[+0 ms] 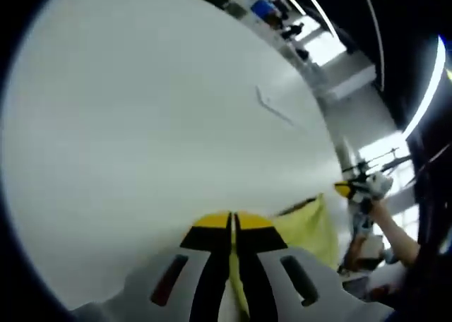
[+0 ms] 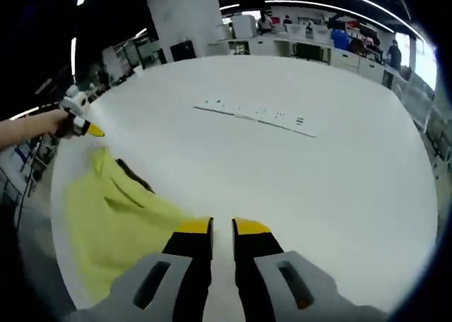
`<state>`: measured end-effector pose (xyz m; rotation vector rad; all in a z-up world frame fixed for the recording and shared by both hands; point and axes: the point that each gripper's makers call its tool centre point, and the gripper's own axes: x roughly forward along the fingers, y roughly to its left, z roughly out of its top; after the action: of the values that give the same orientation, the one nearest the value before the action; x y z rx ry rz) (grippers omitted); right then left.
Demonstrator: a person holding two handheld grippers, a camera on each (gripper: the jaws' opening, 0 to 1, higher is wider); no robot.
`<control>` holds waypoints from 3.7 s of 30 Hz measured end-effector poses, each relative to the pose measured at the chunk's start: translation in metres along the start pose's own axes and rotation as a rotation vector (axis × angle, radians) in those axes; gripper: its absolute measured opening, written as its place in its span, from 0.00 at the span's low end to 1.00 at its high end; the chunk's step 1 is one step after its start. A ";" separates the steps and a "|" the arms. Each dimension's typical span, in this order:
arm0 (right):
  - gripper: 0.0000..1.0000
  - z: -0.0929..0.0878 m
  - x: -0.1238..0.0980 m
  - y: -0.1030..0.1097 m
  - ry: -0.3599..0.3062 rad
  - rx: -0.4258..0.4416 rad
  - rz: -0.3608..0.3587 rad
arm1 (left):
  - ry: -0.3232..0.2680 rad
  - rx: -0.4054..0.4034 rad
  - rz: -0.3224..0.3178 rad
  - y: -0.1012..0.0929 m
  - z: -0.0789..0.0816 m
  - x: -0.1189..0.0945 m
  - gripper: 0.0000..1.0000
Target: Fold the garment on the visible template until the final outline fits inside the template.
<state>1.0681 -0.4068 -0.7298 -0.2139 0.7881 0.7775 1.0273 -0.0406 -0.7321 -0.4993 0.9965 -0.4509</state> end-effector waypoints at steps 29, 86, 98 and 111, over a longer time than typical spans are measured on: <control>0.20 0.000 0.038 0.118 0.202 -0.637 0.375 | 0.483 1.111 -0.114 -0.086 -0.072 0.038 0.23; 0.05 0.001 0.071 0.091 0.226 -0.494 0.331 | 0.454 1.025 -0.005 -0.055 -0.044 0.077 0.00; 0.02 0.022 0.060 0.083 0.175 -0.498 0.280 | 0.345 0.951 0.047 -0.059 -0.015 0.071 0.00; 0.06 0.003 0.081 0.076 0.233 -0.480 0.211 | 0.400 0.978 0.073 -0.050 -0.033 0.079 0.00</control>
<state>1.0529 -0.3069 -0.7765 -0.6686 0.8412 1.1524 1.0287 -0.1320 -0.7708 0.5242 1.0338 -0.9172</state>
